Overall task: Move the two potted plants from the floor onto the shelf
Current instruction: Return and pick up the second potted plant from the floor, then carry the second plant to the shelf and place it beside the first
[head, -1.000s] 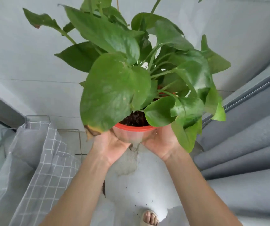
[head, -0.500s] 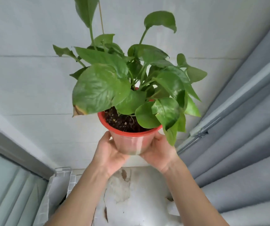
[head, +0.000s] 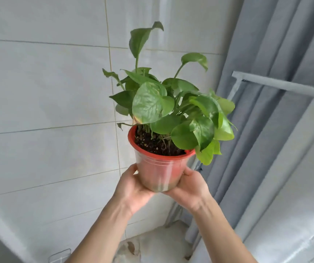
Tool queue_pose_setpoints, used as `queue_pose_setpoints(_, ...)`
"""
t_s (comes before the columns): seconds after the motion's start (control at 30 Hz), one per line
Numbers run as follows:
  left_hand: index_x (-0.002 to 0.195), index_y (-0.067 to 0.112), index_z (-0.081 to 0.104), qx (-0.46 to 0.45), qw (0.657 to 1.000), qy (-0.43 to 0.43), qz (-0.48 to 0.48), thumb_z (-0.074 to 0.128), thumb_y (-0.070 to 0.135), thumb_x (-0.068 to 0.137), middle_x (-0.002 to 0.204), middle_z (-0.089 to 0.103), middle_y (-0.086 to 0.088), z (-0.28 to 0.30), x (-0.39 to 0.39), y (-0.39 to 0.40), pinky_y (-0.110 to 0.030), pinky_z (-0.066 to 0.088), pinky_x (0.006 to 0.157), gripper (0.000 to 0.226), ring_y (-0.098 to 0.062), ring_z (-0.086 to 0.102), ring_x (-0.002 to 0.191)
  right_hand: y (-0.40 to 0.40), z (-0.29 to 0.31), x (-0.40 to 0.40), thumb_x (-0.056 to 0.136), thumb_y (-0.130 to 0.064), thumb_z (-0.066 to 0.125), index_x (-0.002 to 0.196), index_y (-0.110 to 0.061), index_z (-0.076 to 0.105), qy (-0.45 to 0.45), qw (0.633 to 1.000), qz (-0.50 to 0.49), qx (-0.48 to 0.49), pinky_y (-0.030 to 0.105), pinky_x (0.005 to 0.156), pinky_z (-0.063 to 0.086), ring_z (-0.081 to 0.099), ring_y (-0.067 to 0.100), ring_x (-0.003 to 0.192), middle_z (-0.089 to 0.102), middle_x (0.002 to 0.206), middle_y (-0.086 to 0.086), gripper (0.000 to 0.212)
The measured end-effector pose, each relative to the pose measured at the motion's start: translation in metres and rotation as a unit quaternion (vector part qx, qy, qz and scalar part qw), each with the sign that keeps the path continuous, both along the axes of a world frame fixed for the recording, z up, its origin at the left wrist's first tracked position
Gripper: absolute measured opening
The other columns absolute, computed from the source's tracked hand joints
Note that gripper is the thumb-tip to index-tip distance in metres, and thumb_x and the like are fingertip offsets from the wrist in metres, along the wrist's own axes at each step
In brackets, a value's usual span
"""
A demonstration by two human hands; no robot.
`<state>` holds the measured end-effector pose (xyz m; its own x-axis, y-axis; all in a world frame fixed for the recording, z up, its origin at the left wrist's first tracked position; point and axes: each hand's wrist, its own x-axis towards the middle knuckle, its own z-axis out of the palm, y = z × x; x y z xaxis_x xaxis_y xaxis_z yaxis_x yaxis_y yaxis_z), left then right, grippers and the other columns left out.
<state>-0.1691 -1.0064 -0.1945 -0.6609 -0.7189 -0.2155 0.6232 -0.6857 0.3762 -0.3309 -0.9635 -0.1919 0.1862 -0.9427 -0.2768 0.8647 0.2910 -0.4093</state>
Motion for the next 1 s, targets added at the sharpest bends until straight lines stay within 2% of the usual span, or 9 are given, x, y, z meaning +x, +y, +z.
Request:
queue_pose_setpoints(0.07, 0.137, -0.001, 0.052, -0.006, 0.999, -0.003, -0.033, 0.038, 0.023, 0.098, 0.135, 0.059, -0.032, 0.011, -0.001, 0.016, -0.06, 0.039, 0.11, 0.048, -0.048, 0.056, 0.126, 0.028, 0.014, 0.003, 0.105, -0.035, 0.026, 0.132, 0.003, 0.062, 0.006, 0.999, -0.04, -0.003, 0.064, 0.101, 0.043, 0.061, 0.05, 0.118, 0.059, 0.136, 0.03, 0.059)
queue_pose_setpoints(0.13, 0.138, 0.0, 0.051, -0.008, 0.998, -0.004, -0.056, 0.038, 0.024, 0.099, 0.135, 0.058, -0.032, 0.02, -0.004, 0.033, -0.059, 0.033, 0.114, 0.048, -0.048, 0.052, 0.129, 0.054, 0.024, 0.002, 0.105, -0.032, 0.024, 0.128, 0.003, 0.065, 0.022, 0.997, -0.074, -0.008, 0.064, 0.104, 0.041, 0.061, 0.048, 0.119, 0.059, 0.137, 0.029, 0.059)
queue_pose_setpoints(0.23, 0.14, 0.001, 0.05, -0.009, 0.995, 0.0, -0.1, 0.036, 0.028, 0.101, 0.136, 0.057, -0.032, 0.03, -0.016, 0.06, -0.058, 0.037, 0.111, 0.05, -0.048, 0.054, 0.127, 0.097, 0.038, -0.004, 0.107, -0.032, 0.023, 0.137, 0.0, 0.057, 0.053, 0.99, -0.129, -0.006, 0.065, 0.116, 0.024, 0.047, 0.046, 0.134, 0.055, 0.142, 0.028, 0.055)
queue_pose_setpoints(0.33, 0.141, 0.002, 0.049, -0.035, 0.989, 0.012, -0.147, 0.038, 0.025, 0.1, 0.138, 0.056, -0.031, 0.04, -0.032, 0.084, -0.059, 0.042, 0.108, 0.049, -0.048, 0.057, 0.125, 0.136, 0.05, -0.013, 0.107, -0.032, 0.022, 0.133, 0.004, 0.059, 0.059, 0.984, -0.169, -0.018, 0.064, 0.114, 0.026, 0.049, 0.045, 0.132, 0.057, 0.139, 0.03, 0.058)
queue_pose_setpoints(0.57, 0.141, 0.004, 0.051, -0.08, 0.963, 0.02, -0.257, 0.038, 0.025, 0.101, 0.139, 0.057, -0.028, 0.064, -0.096, 0.172, -0.058, 0.032, 0.116, 0.047, -0.046, 0.054, 0.129, 0.26, 0.073, -0.043, 0.106, -0.03, 0.023, 0.137, 0.003, 0.057, 0.079, 0.95, -0.298, -0.055, 0.062, 0.119, 0.021, 0.046, 0.044, 0.137, 0.054, 0.142, 0.029, 0.057)
queue_pose_setpoints(0.7, 0.13, -0.003, 0.061, -0.08, 0.935, 0.042, -0.342, 0.044, 0.024, 0.093, 0.134, 0.06, -0.03, 0.077, -0.133, 0.249, -0.058, 0.042, 0.107, 0.05, -0.046, 0.06, 0.121, 0.351, 0.085, -0.057, 0.104, -0.027, 0.025, 0.137, 0.004, 0.057, 0.096, 0.921, -0.374, -0.052, 0.061, 0.118, 0.023, 0.046, 0.045, 0.136, 0.053, 0.143, 0.03, 0.055)
queue_pose_setpoints(0.8, 0.121, -0.006, 0.067, -0.078, 0.908, 0.047, -0.409, 0.029, 0.025, 0.102, 0.132, 0.061, -0.031, 0.082, -0.159, 0.325, -0.061, 0.052, 0.094, 0.053, -0.046, 0.063, 0.116, 0.437, 0.089, -0.06, 0.104, -0.025, 0.027, 0.136, 0.005, 0.057, 0.1, 0.892, -0.438, -0.06, 0.063, 0.115, 0.025, 0.045, 0.046, 0.136, 0.052, 0.143, 0.031, 0.053)
queue_pose_setpoints(0.87, 0.118, -0.004, 0.07, -0.084, 0.893, 0.059, -0.438, 0.024, 0.024, 0.103, 0.133, 0.061, -0.03, 0.081, -0.171, 0.363, -0.061, 0.049, 0.098, 0.056, -0.045, 0.062, 0.118, 0.479, 0.093, -0.057, 0.1, -0.022, 0.03, 0.136, 0.005, 0.056, 0.106, 0.876, -0.467, -0.061, 0.063, 0.115, 0.025, 0.043, 0.046, 0.137, 0.05, 0.145, 0.032, 0.052)
queue_pose_setpoints(1.0, 0.136, -0.005, 0.056, -0.059, 0.834, 0.088, -0.541, 0.029, 0.025, 0.1, 0.144, 0.05, -0.03, 0.084, -0.184, 0.484, -0.057, 0.025, 0.119, 0.053, -0.046, 0.05, 0.132, 0.604, 0.096, -0.042, 0.095, -0.02, 0.034, 0.134, 0.005, 0.059, 0.109, 0.836, -0.533, -0.068, 0.064, 0.115, 0.026, 0.042, 0.048, 0.138, 0.05, 0.144, 0.033, 0.052)
